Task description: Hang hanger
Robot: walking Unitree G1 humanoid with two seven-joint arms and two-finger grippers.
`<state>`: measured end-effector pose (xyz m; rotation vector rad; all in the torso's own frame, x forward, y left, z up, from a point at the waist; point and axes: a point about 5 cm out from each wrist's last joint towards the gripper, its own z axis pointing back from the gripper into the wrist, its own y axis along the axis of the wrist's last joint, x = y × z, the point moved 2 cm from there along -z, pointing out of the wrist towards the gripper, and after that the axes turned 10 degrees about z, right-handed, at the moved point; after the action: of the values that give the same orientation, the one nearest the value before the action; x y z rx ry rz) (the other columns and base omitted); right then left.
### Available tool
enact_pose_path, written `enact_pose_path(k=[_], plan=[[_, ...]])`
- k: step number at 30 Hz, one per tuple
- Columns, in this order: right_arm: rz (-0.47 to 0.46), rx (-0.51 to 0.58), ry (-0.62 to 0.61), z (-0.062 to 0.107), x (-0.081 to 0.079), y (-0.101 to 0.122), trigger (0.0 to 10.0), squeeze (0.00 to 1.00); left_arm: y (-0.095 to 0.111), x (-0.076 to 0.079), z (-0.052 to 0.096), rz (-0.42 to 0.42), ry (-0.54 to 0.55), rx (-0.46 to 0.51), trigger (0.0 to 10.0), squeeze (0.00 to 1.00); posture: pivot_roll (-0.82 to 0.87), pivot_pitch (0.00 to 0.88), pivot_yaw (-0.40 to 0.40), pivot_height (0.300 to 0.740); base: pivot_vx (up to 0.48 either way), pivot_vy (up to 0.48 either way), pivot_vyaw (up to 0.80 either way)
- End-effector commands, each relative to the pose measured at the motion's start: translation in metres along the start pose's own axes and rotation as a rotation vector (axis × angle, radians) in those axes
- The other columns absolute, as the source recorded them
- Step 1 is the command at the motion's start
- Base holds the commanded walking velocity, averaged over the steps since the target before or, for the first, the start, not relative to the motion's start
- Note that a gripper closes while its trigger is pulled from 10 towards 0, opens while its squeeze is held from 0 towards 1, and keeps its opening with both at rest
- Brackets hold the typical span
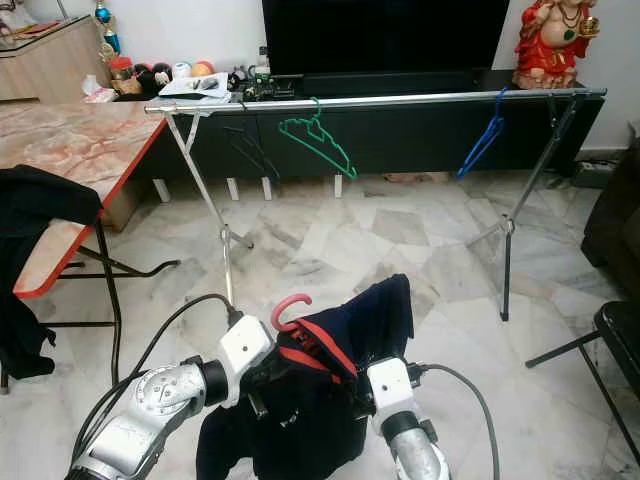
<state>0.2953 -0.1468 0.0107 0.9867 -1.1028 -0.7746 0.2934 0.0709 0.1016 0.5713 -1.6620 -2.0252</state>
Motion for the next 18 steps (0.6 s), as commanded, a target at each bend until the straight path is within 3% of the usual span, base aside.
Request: enact_pose_path(k=[1, 8, 9, 10, 18], plan=[[0.000, -0.013, 0.009, -0.0024, -0.0006, 0.0000, 10.0, 0.00, 0.0088, 0.0054, 0.0000, -0.019, -0.029, 0.027, 10.0, 0.00, 0.07, 0.055, 0.042, 0.740, 0.000, 0.000, 0.00], [0.000, -0.023, -0.023, -0.0036, 0.0030, -0.0002, 10.0, 0.00, 0.0102, 0.0093, -0.0005, -0.021, -0.048, 0.028, 10.0, 0.00, 0.07, 0.049, 0.042, 0.740, 0.000, 0.000, 0.00], [-0.004, -0.021, -0.021, -0.0038, 0.0023, 0.0002, 1.7, 0.00, 0.0101, 0.0096, -0.0004, -0.022, -0.049, 0.028, 10.0, 0.00, 0.07, 0.049, 0.042, 0.740, 0.000, 0.000, 0.00], [-0.009, -0.018, -0.016, -0.0041, 0.0012, 0.0007, 0.0, 0.00, 0.0100, 0.0097, -0.0003, -0.022, -0.049, 0.027, 10.0, 0.00, 0.07, 0.049, 0.042, 0.740, 0.000, 0.000, 0.00], [-0.016, -0.015, -0.006, -0.0050, -0.0018, 0.0017, 0.0, 0.00, 0.0098, 0.0101, 0.0003, -0.022, -0.049, 0.022, 10.0, 0.00, 0.07, 0.051, 0.042, 0.740, 0.000, 0.000, 0.00]])
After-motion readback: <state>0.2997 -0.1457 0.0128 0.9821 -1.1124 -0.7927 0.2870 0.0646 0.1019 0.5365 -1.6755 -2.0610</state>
